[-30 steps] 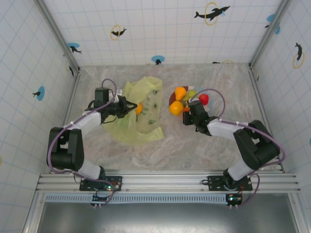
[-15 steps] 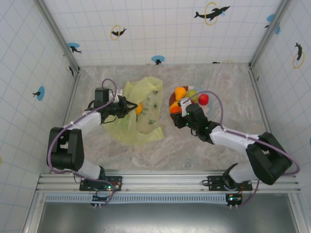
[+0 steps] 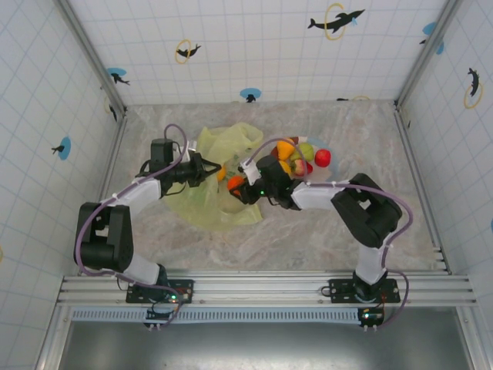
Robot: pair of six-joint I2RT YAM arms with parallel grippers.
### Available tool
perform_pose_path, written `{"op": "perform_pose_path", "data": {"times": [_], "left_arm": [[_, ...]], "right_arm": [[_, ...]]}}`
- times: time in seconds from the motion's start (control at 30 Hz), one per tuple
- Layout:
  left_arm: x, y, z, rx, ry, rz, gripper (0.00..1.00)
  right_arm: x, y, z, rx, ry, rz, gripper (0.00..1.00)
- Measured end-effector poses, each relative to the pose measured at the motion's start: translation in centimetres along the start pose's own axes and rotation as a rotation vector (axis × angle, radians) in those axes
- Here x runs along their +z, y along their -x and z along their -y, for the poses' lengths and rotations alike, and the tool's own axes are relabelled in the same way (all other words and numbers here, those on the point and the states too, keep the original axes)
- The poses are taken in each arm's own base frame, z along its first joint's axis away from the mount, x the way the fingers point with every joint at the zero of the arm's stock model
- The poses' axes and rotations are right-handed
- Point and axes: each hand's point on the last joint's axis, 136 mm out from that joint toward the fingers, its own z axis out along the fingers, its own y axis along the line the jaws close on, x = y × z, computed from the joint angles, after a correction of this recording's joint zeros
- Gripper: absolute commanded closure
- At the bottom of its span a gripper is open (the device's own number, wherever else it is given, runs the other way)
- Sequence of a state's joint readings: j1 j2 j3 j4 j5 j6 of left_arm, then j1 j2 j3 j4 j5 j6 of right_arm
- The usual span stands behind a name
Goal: Place the fruits into the plastic bag
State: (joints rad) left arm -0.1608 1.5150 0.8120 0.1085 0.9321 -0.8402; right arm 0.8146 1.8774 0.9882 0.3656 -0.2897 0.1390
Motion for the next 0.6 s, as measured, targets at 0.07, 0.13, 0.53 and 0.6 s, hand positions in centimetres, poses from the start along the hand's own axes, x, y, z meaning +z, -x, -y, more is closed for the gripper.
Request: {"op": "perform_pose_path", "data": {"times": [0.07,0.13,0.53,0.6], "left_arm": [[0.5,-0.5,0.6,0.016,-0.01,-0.015,1.0],[1.0,-1.0,1.2,0.024,-0.022,-0.029,1.0],[1.0,-1.0,2.9,0.028,-0.067,-0.011,1.0],[0.9,-0.9,2.8,0.025,-0.064,-0.009,1.0]], "right_arm": [[0.8,-0.7,-1.2,0.001,0.041,-0.011,0.43],[1.5,-1.2,-2.3,0.006,0.079,-0.012,0.43],[2.5,1.3,-2.1,0.097,0.074,0.122,0.42],[2.5,1.9,-1.8,0.118,0.057,0.145,0.42]]}}
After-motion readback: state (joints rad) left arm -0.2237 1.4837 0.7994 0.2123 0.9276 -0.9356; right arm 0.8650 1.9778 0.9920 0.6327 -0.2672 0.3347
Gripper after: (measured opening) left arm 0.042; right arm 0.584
